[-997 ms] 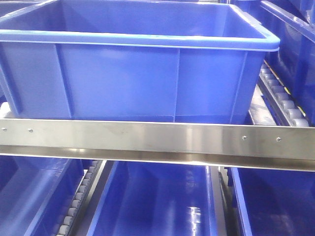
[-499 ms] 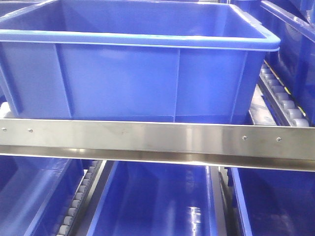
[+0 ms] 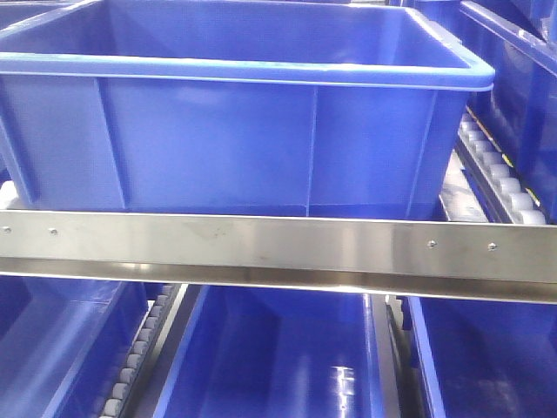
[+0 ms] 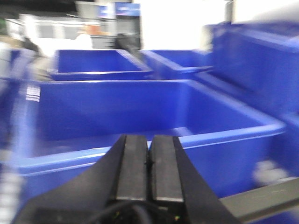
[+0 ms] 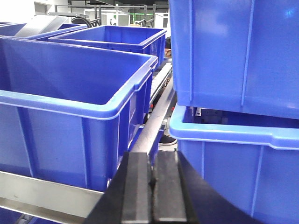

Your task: Grab silver tray and place in blue box

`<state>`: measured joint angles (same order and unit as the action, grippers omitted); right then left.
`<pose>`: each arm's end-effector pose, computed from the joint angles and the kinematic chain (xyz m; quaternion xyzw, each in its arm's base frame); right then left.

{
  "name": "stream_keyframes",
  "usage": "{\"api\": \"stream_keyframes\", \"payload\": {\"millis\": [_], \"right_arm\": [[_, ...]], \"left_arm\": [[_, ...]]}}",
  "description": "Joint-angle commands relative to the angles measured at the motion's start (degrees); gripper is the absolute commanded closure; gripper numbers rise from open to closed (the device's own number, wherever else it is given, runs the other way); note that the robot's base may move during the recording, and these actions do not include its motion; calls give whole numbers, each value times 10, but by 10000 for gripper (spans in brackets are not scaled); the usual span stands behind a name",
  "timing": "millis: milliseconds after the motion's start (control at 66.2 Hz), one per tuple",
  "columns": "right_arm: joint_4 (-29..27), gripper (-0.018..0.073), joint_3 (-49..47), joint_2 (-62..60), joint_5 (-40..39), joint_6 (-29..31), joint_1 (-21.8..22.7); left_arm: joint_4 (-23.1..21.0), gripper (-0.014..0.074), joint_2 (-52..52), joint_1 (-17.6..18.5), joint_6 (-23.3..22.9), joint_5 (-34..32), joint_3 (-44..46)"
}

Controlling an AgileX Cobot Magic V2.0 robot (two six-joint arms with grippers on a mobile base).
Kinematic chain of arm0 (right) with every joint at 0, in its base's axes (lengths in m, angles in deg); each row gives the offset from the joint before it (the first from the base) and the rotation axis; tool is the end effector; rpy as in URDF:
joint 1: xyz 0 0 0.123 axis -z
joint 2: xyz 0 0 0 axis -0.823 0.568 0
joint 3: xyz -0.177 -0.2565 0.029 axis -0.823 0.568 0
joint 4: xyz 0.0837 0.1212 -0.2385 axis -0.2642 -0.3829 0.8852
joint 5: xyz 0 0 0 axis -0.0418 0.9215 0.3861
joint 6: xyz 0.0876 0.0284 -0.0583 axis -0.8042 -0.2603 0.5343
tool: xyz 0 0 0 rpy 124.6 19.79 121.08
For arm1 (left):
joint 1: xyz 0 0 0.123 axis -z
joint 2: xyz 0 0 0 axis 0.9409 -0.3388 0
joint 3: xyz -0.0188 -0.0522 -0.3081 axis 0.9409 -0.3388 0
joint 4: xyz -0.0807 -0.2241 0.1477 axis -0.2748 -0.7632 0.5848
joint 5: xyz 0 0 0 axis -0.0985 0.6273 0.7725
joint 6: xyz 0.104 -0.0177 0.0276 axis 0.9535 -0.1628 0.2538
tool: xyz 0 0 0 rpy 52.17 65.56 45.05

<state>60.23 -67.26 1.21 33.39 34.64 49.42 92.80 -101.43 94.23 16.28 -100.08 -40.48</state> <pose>0.0741 0.0083 0.2127 -0.0337 0.6510 0.0444 0.7571 0.0829 -0.0447 0.2923 0.1726 0.6031 -0.1605 0.7620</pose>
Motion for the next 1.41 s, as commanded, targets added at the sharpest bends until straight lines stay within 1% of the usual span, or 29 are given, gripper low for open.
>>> {"api": "stream_keyframes", "payload": {"millis": [0,15,30,45,60,121,166,227,302,378,423,484,544,559,589,620,1390], "right_arm": [[-1,511,1,-12,-50,5,3],[-1,511,1,-12,-50,5,3],[-1,511,1,-12,-50,5,3],[-1,511,1,-12,-50,5,3],[-1,511,1,-12,-50,5,3],[-1,511,1,-12,-50,5,3],[-1,511,1,-12,-50,5,3],[-1,511,1,-12,-50,5,3],[-1,511,1,-12,-50,5,3],[-1,511,1,-12,-50,5,3],[-1,511,1,-12,-50,5,3],[-1,511,1,-12,-50,5,3],[-1,511,1,-12,-50,5,3],[-1,511,1,-12,-50,5,3],[-1,511,1,-12,-50,5,3],[-1,511,1,-12,-50,5,3],[-1,511,1,-12,-50,5,3]], "left_arm": [[-156,691,12,-9,182,-24,17],[-181,691,17,-15,205,-18,17],[-194,691,19,-17,214,-7,17],[-206,691,27,-28,222,3,17],[-212,691,29,-30,222,19,17],[-215,691,52,-65,222,69,14],[-215,691,67,-89,222,88,8],[-217,691,88,-118,218,85,-7],[-218,691,116,-160,177,67,-36],[-218,691,134,-187,148,46,-70],[-218,691,140,-197,147,40,-87],[-216,691,143,-202,147,26,-110],[-214,691,153,-202,146,-2,-136],[-214,691,157,-202,146,24,-134],[-214,691,163,-202,146,45,-131],[-214,691,163,-202,146,35,-134],[-215,691,163,-202,146,42,-134]]}}
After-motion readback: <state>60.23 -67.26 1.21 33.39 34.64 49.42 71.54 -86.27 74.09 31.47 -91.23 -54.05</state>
